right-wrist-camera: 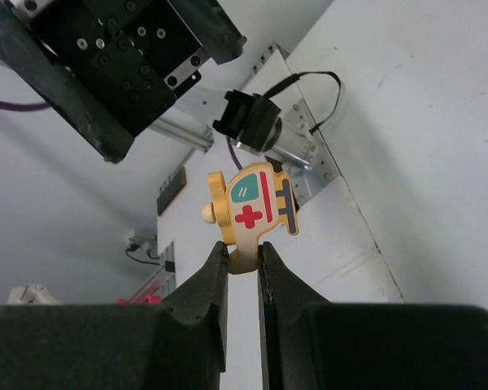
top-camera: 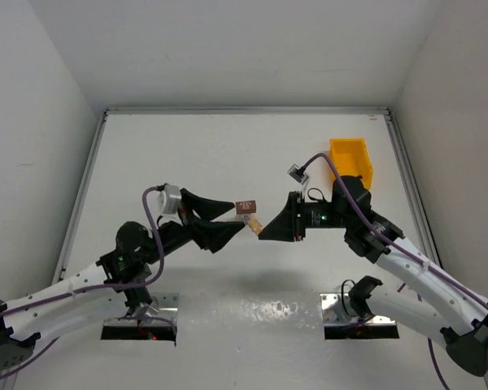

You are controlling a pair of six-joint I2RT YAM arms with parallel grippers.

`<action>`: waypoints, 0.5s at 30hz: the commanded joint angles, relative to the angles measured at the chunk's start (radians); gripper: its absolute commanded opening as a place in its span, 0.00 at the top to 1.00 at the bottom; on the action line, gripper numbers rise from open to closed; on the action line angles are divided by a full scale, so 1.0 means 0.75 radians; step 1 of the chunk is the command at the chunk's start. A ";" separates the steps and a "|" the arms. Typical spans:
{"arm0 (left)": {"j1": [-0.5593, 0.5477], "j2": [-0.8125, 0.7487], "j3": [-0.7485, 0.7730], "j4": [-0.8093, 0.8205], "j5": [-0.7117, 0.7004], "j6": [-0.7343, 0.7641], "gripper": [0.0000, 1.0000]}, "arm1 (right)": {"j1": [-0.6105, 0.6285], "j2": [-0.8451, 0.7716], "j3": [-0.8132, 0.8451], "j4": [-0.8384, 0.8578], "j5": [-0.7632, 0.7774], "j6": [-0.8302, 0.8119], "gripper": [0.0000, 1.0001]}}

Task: Build the wood block tower

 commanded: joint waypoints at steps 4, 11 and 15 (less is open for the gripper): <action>0.006 0.044 0.023 0.286 0.300 0.301 0.34 | -0.014 -0.005 0.083 0.226 -0.050 0.181 0.95; 0.006 0.187 0.144 0.259 0.497 0.397 0.33 | -0.014 -0.025 0.100 0.265 -0.052 0.210 0.95; 0.006 0.255 0.175 0.257 0.571 0.438 0.33 | -0.014 -0.034 0.079 0.304 -0.064 0.228 0.95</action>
